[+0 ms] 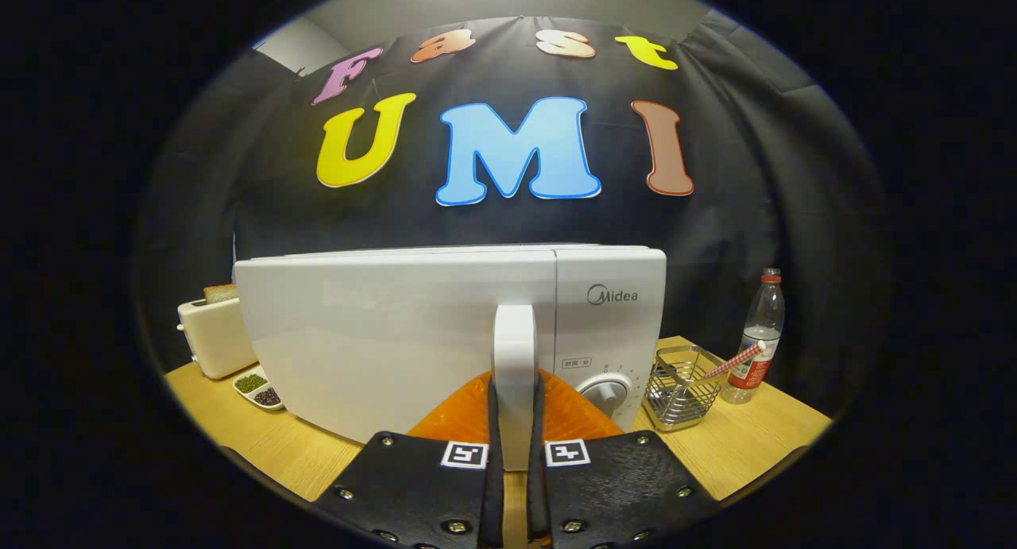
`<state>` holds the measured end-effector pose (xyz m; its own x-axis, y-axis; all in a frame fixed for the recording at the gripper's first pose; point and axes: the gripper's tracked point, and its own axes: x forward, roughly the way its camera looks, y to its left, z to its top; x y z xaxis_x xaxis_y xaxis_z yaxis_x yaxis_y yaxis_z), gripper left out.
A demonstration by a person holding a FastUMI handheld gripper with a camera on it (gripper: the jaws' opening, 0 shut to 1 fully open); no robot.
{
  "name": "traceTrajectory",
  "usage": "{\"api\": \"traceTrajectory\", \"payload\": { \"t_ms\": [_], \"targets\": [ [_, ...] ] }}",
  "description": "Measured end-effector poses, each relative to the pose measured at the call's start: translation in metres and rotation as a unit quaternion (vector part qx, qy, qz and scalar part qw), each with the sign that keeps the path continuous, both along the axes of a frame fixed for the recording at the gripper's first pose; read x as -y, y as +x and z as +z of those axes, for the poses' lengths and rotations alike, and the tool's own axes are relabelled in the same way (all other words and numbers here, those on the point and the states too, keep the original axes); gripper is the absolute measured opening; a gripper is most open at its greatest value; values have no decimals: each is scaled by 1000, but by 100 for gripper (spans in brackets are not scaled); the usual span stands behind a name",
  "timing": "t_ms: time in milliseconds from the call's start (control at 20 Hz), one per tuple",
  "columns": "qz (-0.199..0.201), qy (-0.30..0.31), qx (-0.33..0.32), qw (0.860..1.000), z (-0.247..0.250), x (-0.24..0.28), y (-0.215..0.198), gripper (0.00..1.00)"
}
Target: Open the microwave, put the food inside, and close the microwave door.
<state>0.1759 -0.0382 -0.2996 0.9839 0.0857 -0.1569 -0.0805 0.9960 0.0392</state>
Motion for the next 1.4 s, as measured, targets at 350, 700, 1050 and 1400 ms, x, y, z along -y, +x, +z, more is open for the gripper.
{"api": "traceTrajectory", "payload": {
  "t_ms": [350,700,1050,1400],
  "targets": [
    [-9,-42,9,999,4,-1,-23,10],
    [93,-24,-26,995,5,-34,-113,9],
    [204,-5,-40,978,12,-97,-200,9],
    [258,9,-41,965,16,-165,-268,9]
  ]
}}
